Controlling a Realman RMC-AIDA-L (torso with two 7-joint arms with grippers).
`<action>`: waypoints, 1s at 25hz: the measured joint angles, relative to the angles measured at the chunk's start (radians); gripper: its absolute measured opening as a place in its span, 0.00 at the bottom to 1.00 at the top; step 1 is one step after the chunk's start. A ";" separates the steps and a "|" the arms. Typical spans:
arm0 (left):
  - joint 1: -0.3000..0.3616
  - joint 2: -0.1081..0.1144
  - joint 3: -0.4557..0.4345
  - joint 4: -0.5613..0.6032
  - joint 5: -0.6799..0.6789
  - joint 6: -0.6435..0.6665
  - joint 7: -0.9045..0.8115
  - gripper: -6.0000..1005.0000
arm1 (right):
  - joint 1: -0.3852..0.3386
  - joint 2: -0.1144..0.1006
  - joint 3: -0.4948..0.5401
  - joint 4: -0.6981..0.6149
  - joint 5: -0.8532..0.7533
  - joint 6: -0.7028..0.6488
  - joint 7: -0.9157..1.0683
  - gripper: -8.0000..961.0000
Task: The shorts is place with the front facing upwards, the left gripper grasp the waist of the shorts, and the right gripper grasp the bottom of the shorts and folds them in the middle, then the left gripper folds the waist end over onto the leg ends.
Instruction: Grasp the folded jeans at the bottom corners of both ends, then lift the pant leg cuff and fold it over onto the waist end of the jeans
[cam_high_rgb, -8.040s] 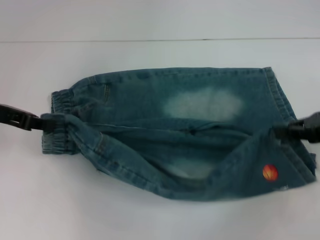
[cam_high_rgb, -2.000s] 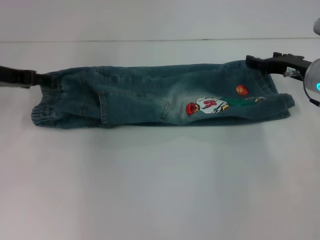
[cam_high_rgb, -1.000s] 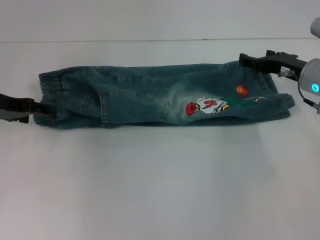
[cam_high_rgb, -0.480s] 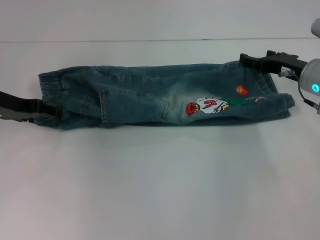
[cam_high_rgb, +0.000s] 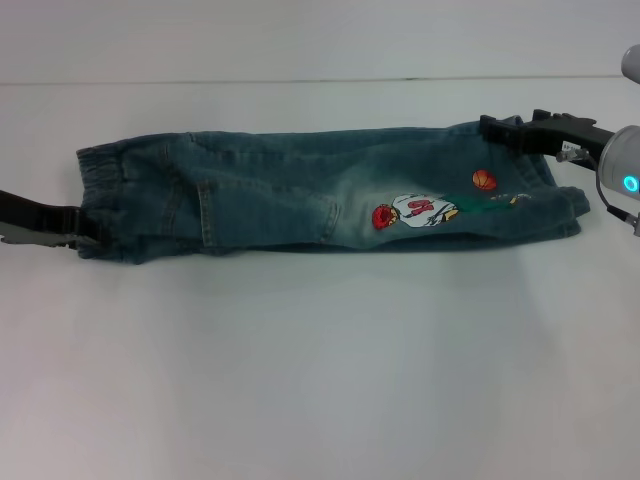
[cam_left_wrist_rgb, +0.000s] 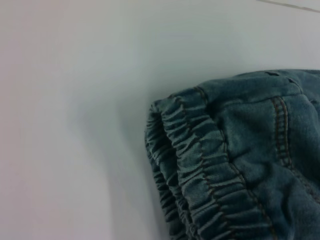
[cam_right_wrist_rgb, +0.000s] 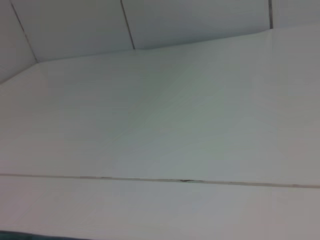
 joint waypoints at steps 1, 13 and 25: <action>0.000 0.000 0.000 0.000 0.000 0.000 0.004 0.35 | 0.000 0.000 0.000 0.000 0.000 -0.003 0.000 0.90; 0.004 -0.012 -0.004 0.034 -0.017 0.009 0.037 0.13 | -0.008 0.001 0.001 0.001 0.044 -0.038 -0.033 0.89; 0.021 -0.008 -0.003 0.167 -0.177 0.151 0.078 0.06 | -0.020 0.010 -0.007 0.074 0.207 -0.077 -0.227 0.76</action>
